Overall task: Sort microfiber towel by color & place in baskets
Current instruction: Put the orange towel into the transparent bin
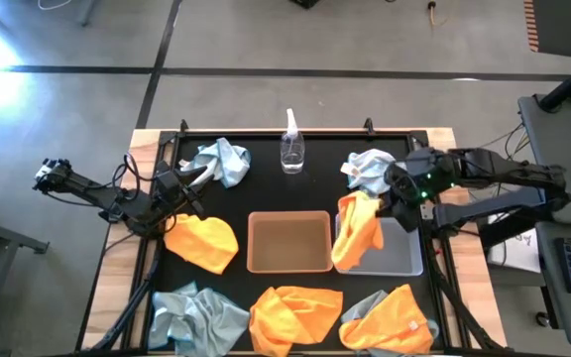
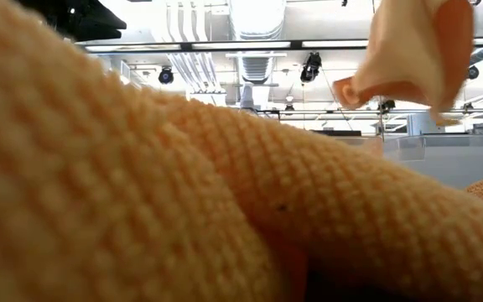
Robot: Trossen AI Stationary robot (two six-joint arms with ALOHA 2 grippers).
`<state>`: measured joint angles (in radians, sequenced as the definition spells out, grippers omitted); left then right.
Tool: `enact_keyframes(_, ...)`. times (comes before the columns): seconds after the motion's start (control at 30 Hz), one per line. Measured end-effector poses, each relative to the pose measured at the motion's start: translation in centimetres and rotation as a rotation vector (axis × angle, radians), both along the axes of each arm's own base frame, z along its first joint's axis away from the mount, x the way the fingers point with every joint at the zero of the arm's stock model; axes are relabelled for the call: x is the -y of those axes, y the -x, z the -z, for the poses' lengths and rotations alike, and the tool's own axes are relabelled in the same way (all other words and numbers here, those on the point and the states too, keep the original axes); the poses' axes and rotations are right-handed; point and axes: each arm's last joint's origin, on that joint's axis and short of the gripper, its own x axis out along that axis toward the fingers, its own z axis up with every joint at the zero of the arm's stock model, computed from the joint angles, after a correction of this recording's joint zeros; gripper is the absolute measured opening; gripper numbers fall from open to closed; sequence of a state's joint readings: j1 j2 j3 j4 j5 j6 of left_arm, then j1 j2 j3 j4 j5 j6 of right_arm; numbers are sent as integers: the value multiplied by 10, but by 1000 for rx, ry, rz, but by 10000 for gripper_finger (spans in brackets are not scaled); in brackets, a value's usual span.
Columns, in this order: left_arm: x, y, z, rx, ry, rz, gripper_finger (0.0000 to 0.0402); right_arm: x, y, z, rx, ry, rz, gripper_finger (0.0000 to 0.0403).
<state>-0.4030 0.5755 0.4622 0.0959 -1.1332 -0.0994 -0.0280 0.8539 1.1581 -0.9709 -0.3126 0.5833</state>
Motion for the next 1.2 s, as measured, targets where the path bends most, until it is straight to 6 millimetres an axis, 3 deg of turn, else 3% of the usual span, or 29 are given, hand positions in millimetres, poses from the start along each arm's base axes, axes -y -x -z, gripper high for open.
enact_keyframes(0.27,0,0,0,0,0,0,132,-18,5,22,-170,7,27,9)
enact_keyframes(0.43,0,0,0,0,0,0,132,-19,11,44,-318,36,92,9)
enact_keyframes(0.67,0,0,0,3,4,0,132,-19,11,63,-397,18,130,9)
enact_keyframes(0.97,0,0,0,10,11,0,132,-19,11,76,-443,37,140,12)
enact_keyframes(1.2,1,-2,1,1,9,0,132,-19,9,78,-458,44,135,56)
